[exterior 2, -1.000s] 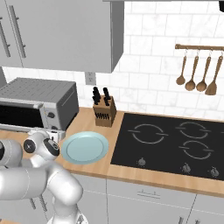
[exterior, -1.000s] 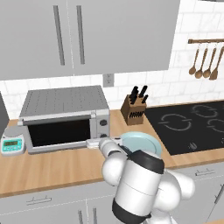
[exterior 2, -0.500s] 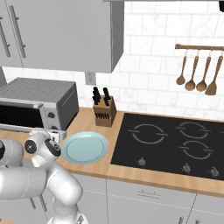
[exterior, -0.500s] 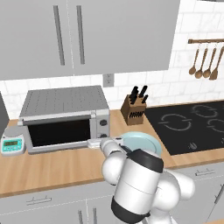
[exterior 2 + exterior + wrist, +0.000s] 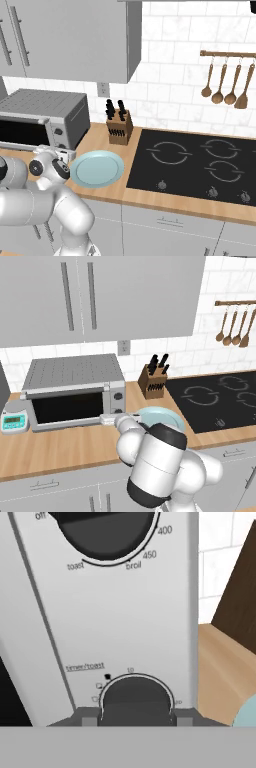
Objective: Pick up the kebab skewer and baguette bread, and place them inside the toaster oven. Close the toaster oven door and start by setting the timer.
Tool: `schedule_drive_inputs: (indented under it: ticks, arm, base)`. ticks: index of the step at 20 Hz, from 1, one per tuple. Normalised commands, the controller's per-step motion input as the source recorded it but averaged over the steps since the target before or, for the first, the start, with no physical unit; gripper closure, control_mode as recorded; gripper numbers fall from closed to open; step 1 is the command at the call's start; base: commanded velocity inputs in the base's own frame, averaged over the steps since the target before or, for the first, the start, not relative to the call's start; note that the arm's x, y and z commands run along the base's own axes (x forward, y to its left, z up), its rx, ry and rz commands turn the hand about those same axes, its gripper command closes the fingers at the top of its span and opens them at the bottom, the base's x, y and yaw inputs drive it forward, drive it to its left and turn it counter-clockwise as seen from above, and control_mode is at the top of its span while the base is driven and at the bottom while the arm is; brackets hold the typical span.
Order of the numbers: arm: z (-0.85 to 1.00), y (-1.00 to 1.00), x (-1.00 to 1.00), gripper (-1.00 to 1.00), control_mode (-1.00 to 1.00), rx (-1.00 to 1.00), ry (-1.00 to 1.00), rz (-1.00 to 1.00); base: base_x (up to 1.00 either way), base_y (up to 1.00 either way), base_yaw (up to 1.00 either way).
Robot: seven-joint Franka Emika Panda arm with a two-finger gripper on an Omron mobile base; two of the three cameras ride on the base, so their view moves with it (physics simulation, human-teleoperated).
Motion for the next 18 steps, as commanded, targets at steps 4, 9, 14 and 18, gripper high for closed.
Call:
schedule_drive_inputs:
  ticks: [4, 9, 14, 18]
  arm:
    - [-0.06, -0.04, -0.06, 1.00, -1.00, 0.27, -0.08, 0.00]
    - [-0.14, -0.01, -0.03, 1.00, -1.00, 0.30, -0.15, 0.00]
    - [-0.13, 0.00, -0.01, 1.00, -1.00, 0.31, -0.19, 0.00]
    - [-0.04, 0.00, 0.00, 1.00, -1.00, 0.30, -0.23, 0.00]
  base:
    - [0.00, 0.00, 0.00]
    - [0.00, 0.00, 0.00]
    - [0.00, 0.00, 0.00]
    - [0.00, 0.00, 0.00]
